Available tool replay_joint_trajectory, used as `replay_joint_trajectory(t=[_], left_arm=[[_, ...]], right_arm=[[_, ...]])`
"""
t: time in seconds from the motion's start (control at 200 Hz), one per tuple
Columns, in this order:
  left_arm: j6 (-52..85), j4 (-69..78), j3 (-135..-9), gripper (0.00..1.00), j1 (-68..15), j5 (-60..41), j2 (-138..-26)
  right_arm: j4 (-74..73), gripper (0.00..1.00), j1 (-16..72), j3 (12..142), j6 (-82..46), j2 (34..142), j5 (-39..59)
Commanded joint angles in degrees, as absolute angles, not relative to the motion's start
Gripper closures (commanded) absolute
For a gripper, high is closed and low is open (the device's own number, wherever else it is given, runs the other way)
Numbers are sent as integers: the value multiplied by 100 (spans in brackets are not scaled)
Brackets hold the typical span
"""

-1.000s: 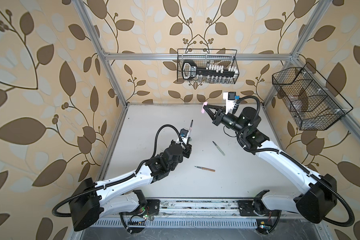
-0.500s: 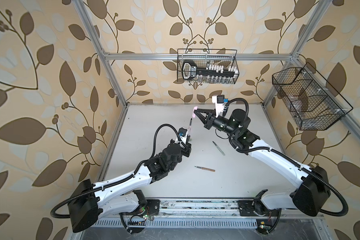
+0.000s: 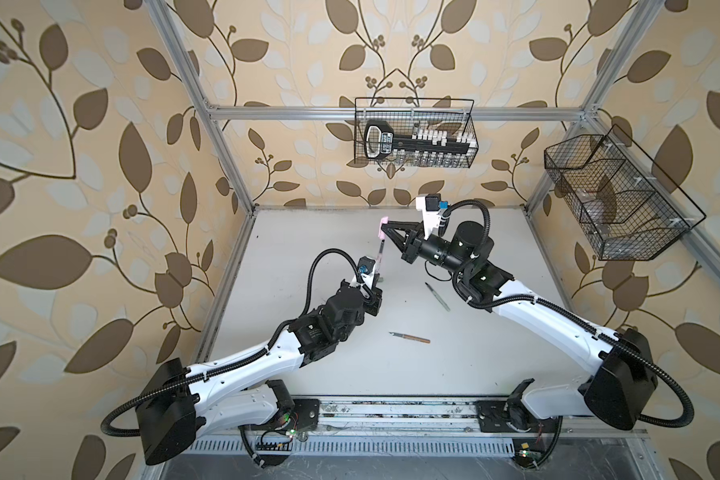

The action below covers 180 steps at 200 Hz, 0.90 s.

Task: Insert the pens into the pen caps
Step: 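Move the pink cap above the pen nib with the right gripper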

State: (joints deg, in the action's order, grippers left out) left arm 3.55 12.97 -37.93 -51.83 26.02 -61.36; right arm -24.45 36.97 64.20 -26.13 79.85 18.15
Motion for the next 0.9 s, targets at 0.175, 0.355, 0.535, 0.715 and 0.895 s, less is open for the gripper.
replay_joint_trajectory(t=[0.175,0.355,0.535,0.715,0.895], left_arm=[[454,1329,-4096,100,-5247,2652,-6074],[455,1324,-4082,100,-5247,2658,-6038],[487,1319,-4090,100,-5240,2731,-6081],[545,1265,-4140,100,-5238,2708,-6111],[579,1213,-4133,100,-5243,2708,-6056]], right_arm=[[-2453,100,3716,6289,-2459,7927,1522],[-2470,100,3709,6231,-2490,7906,1555],[-2460,100,3733,6141,-2487,7864,1547],[-2560,100,3744,6007,-2543,7858,1494],[-2522,100,3788,6007,-2428,7824,1373]])
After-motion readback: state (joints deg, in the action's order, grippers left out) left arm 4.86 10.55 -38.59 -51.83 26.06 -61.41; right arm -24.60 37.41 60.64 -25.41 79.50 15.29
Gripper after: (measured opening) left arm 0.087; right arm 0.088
